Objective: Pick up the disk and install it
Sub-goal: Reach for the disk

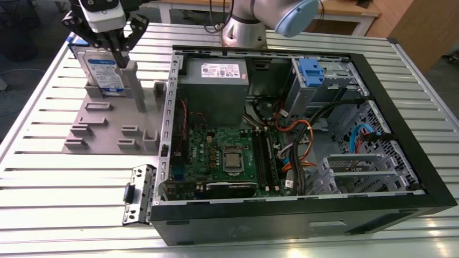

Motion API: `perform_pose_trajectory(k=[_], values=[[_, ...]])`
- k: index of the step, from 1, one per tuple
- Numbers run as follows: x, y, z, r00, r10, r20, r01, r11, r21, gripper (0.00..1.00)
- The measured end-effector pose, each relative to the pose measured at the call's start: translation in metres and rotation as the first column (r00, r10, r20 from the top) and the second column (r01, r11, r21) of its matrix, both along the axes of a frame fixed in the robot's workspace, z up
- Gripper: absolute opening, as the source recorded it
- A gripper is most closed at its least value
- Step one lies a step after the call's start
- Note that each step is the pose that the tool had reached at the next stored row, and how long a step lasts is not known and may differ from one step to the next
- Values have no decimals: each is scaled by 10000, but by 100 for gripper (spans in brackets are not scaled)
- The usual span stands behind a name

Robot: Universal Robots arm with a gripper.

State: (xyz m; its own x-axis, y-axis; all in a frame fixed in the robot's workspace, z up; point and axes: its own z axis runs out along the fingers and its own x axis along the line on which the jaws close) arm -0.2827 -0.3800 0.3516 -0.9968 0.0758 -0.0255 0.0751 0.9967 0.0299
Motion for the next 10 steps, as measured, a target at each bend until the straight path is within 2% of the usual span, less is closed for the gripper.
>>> perform_pose_trajectory(k=[3,5,8,10], values=[[-23,54,-14,10000,-1,2,1,10000,-10,10],[-51,112,-24,10000,2,2,-2,10000,-29,10],[-149,185,-38,10000,0,8,0,10000,-51,10],[-224,219,-47,10000,-1,16,1,10000,-55,10]])
